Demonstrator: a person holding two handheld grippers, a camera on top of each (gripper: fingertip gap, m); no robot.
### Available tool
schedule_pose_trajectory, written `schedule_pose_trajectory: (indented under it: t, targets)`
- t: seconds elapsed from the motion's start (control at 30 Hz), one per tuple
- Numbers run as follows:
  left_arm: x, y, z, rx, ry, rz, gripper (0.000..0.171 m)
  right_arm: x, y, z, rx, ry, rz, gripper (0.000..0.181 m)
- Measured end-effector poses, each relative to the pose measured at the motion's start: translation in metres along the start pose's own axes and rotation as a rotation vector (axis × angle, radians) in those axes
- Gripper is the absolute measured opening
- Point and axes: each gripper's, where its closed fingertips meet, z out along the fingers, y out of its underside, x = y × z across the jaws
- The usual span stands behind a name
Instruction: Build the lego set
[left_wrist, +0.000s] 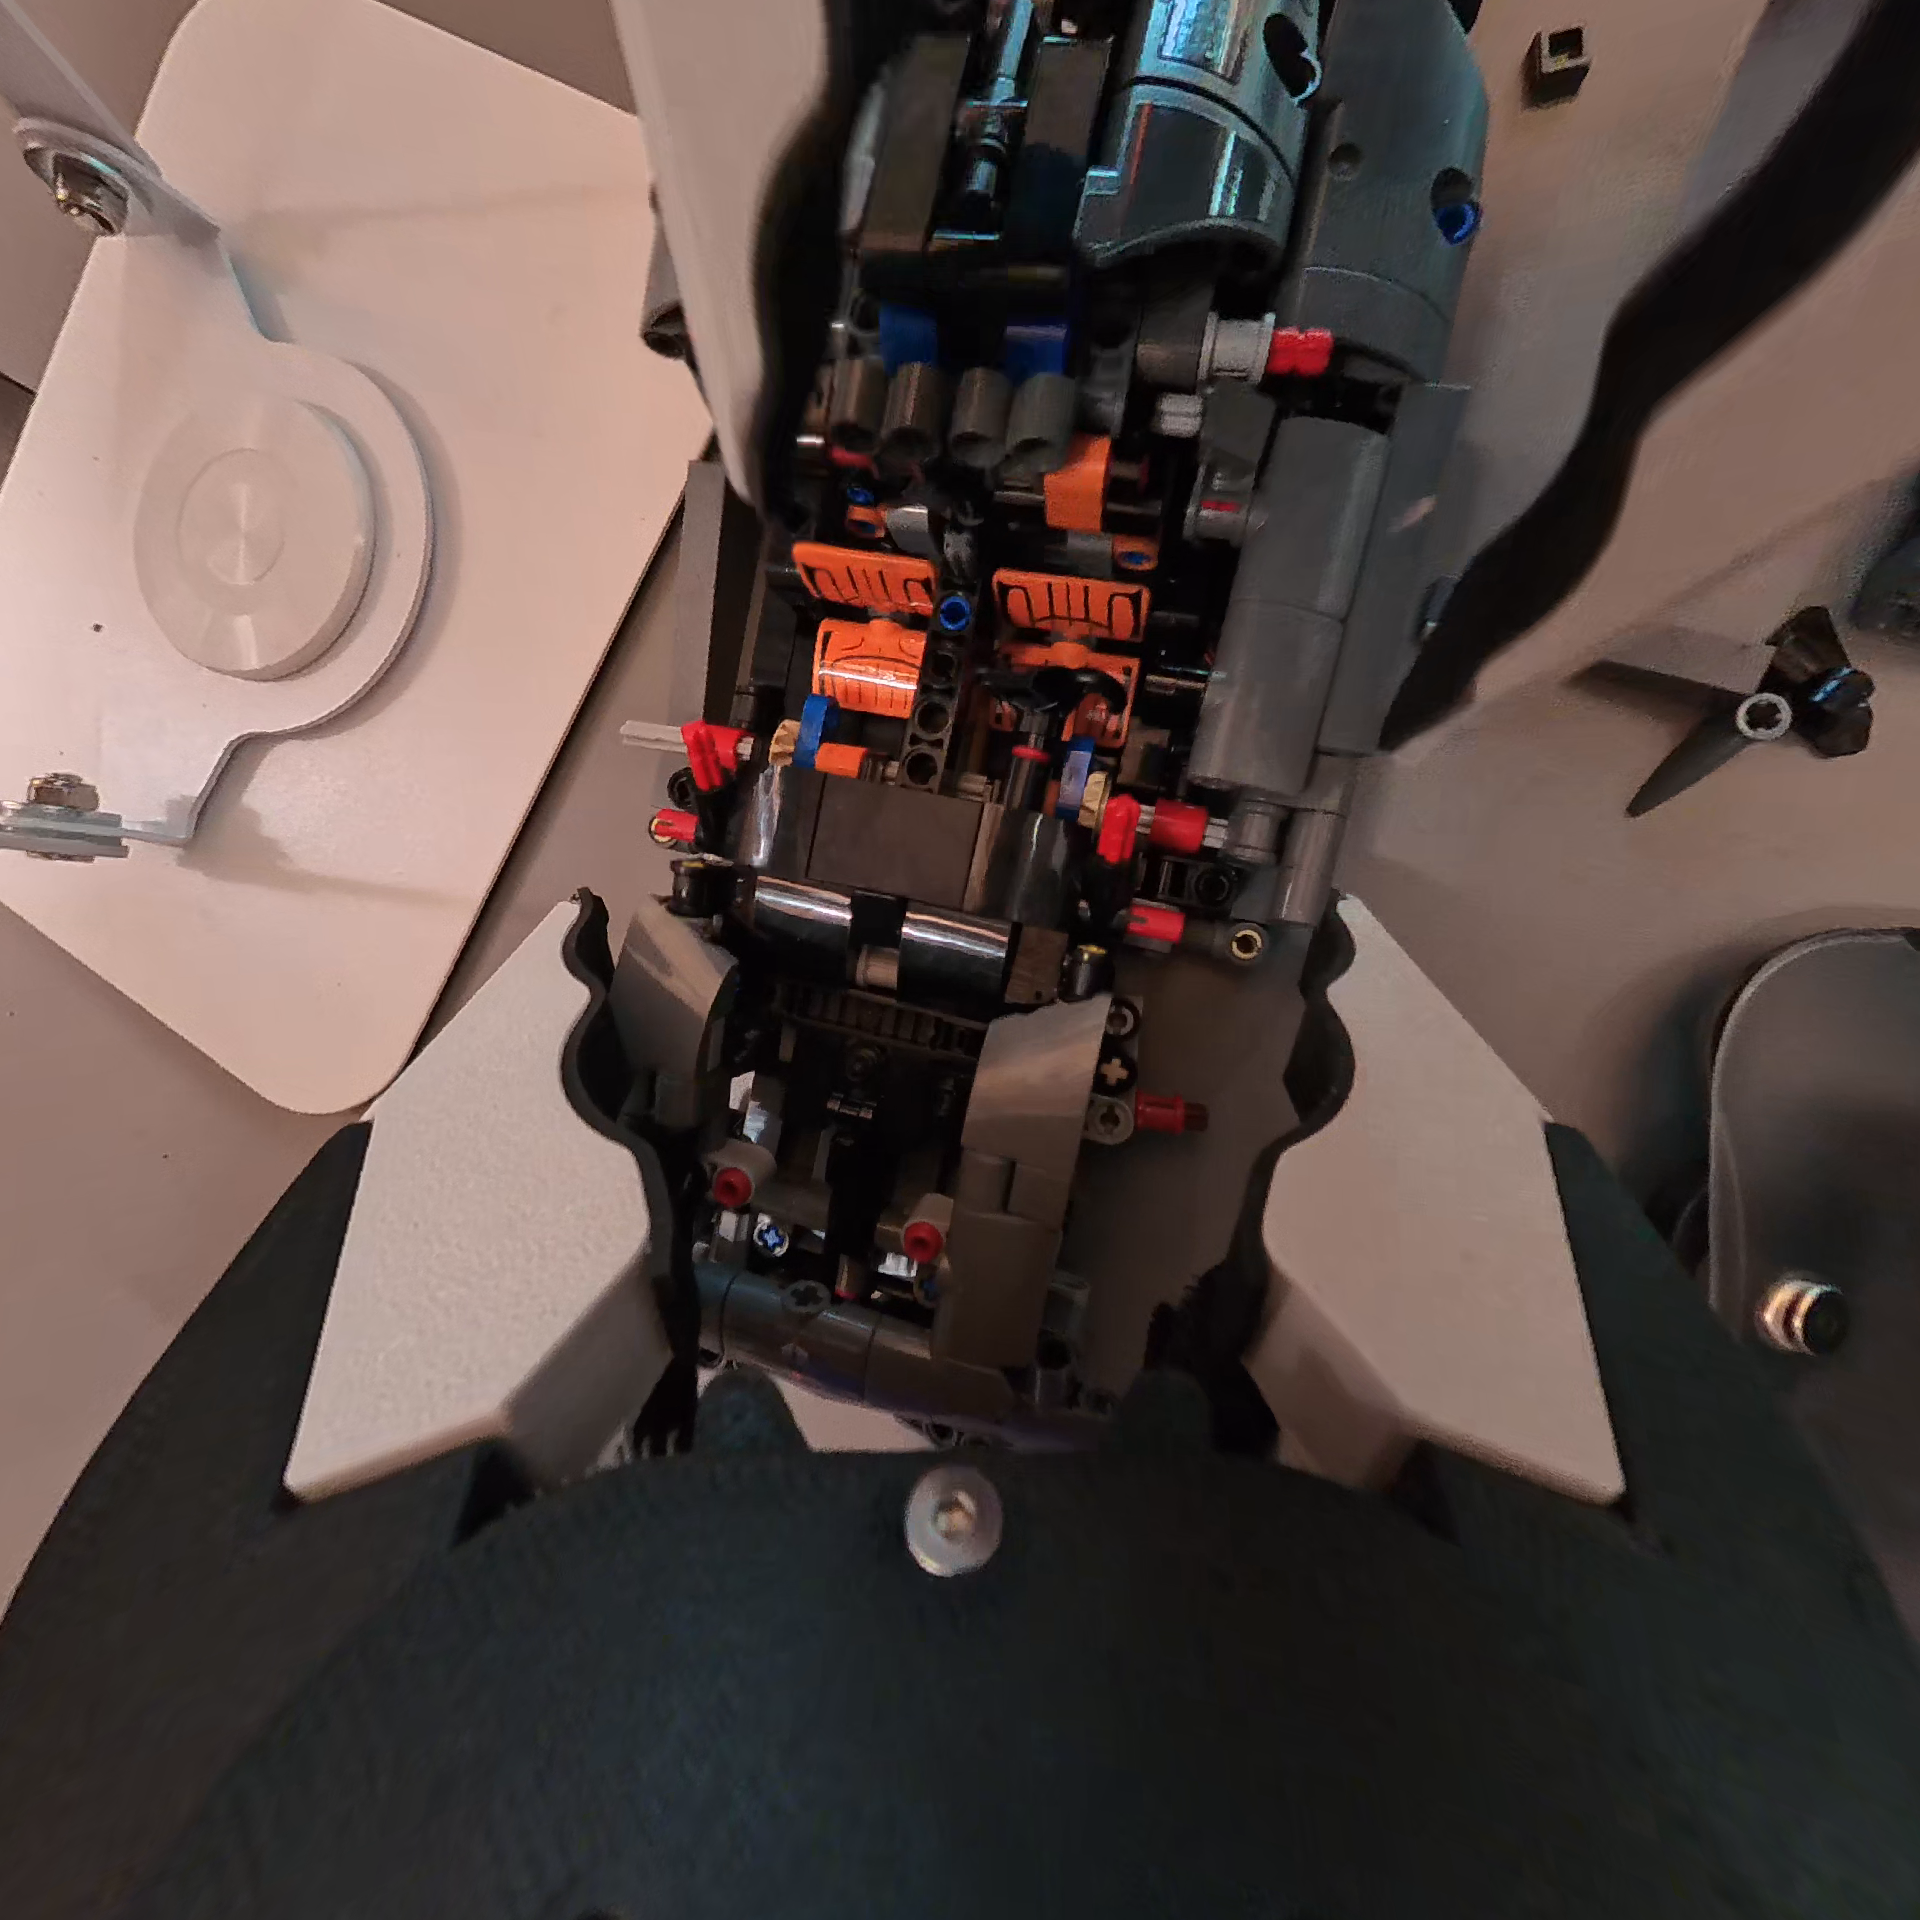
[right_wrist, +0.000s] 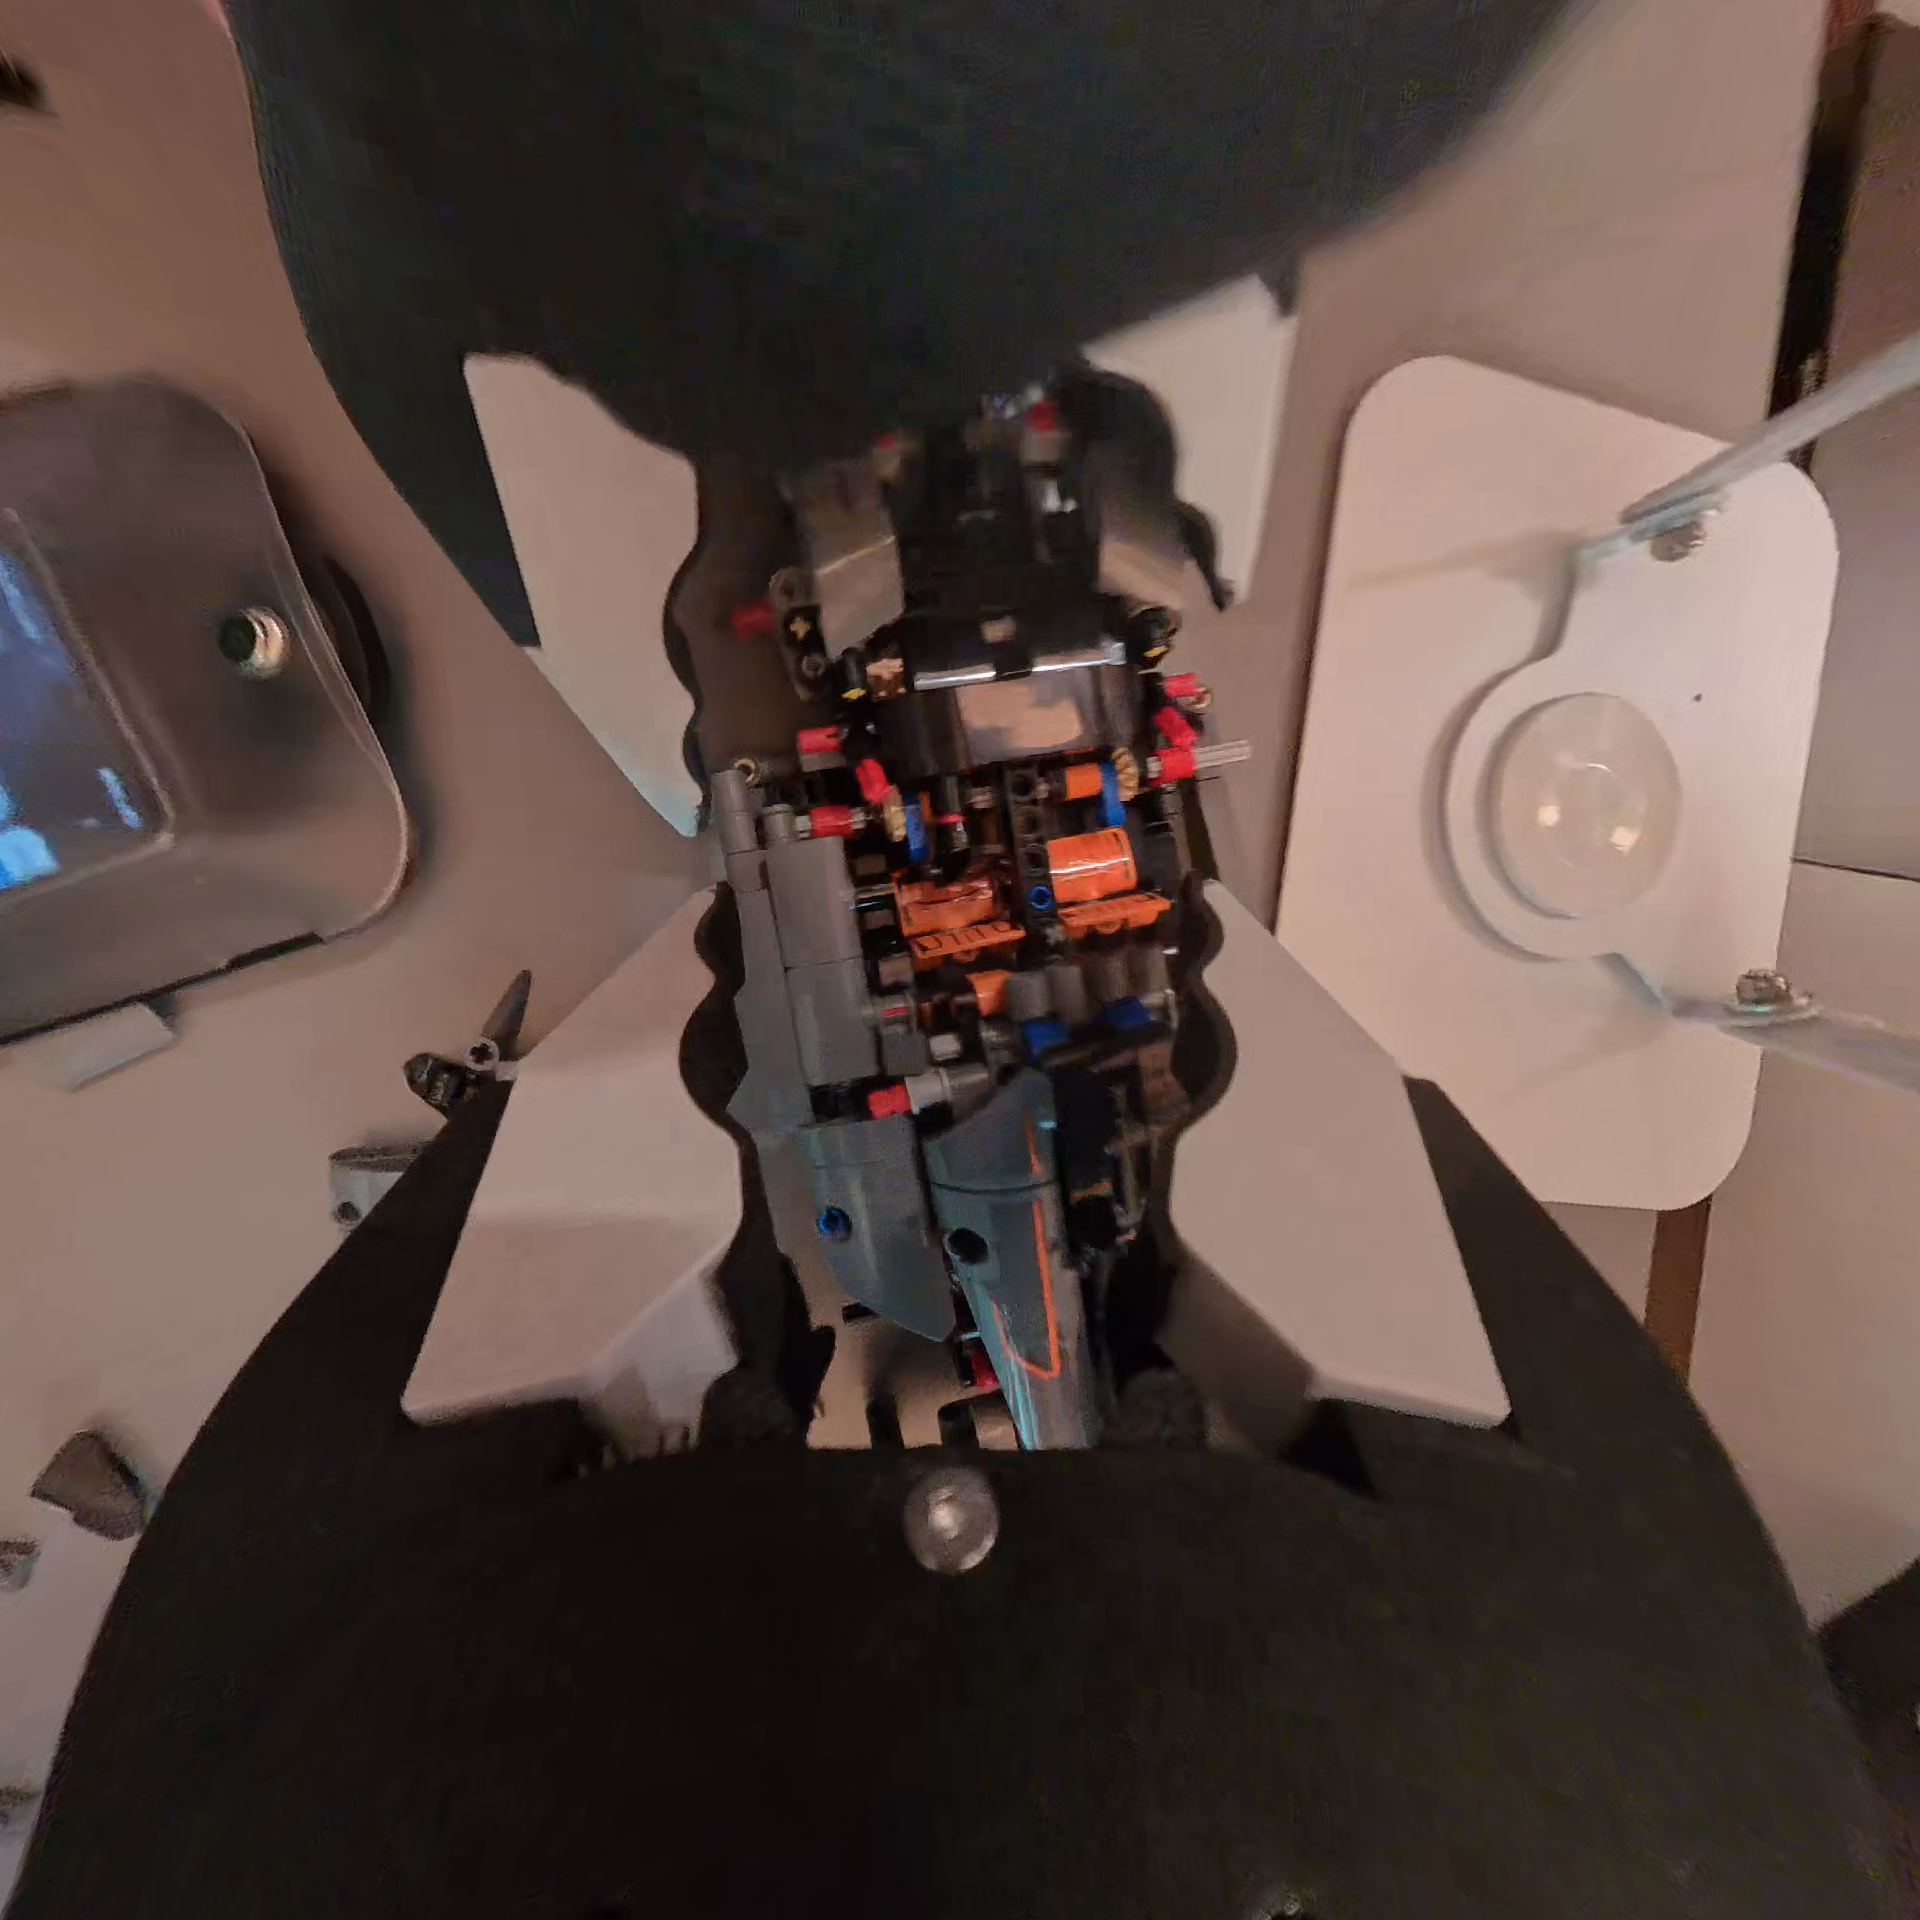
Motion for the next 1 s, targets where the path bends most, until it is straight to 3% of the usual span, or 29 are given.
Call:
schedule_pose_trajectory:
  t: [0.2,0.33,0.53,1.0]
  targets:
    - [-0.005,0.000,-0.012,0.031,0.017,-0.036,0.131,0.028,-0.017,-0.046,0.257,-0.050,0.196,0.082]
    - [-0.006,-0.003,-0.019,0.054,0.023,-0.045,0.128,0.024,-0.005,-0.047,0.219,-0.084,0.177,0.082]
    - [-0.003,-0.001,-0.012,0.025,0.017,-0.033,0.126,-0.003,0.001,-0.008,0.039,-0.064,0.015,0.076]
    - [-0.002,0.002,-0.006,0.009,0.032,-0.042,0.127,-0.014,-0.003,0.021,-0.058,-0.030,-0.058,0.073]
